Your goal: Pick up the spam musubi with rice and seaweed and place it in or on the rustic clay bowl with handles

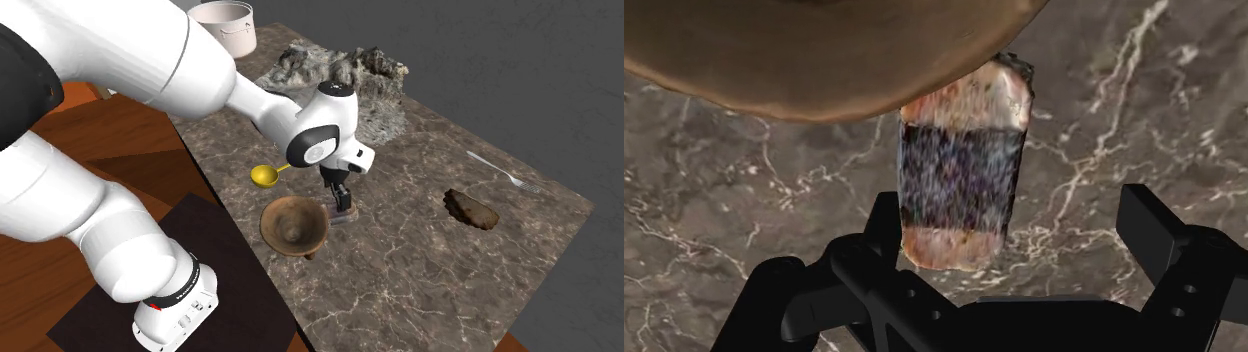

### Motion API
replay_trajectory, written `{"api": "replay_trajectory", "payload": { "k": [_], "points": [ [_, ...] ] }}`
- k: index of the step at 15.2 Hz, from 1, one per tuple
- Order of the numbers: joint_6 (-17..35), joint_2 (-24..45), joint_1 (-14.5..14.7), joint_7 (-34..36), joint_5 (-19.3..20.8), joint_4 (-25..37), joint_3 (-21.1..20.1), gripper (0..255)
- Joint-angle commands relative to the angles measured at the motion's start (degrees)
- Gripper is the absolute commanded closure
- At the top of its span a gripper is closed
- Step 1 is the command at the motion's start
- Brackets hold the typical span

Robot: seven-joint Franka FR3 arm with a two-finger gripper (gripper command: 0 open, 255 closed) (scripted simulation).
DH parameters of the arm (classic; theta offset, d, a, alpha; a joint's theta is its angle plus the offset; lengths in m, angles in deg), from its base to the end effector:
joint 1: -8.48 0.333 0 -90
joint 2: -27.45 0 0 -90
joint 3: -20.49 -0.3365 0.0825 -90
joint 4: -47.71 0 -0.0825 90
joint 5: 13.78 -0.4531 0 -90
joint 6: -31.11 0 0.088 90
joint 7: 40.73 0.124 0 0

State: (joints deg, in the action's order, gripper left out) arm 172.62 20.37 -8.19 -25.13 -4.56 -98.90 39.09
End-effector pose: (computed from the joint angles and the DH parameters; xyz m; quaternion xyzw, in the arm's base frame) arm 0.4008 -0.2803 0.2620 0.9278 -0.3714 0.0097 0.0334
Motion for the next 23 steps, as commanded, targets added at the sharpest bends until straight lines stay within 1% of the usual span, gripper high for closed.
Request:
{"api": "replay_trajectory", "payload": {
  "k": [1,5,13,14,23],
  "points": [
    [1.8,1.7,-0.1,-0.5,-0.5,-0.1,0.4,0],
    [5.9,5.3,0.0,-1.4,-1.7,-0.7,0.6,0],
    [5.9,5.3,0.0,-1.4,-1.7,-0.7,0.6,0],
    [5.9,5.2,0.0,-1.4,-1.7,-0.7,0.6,255],
    [5.5,4.1,-0.1,-1.0,-1.3,-0.9,0.5,255]
  ]
}}
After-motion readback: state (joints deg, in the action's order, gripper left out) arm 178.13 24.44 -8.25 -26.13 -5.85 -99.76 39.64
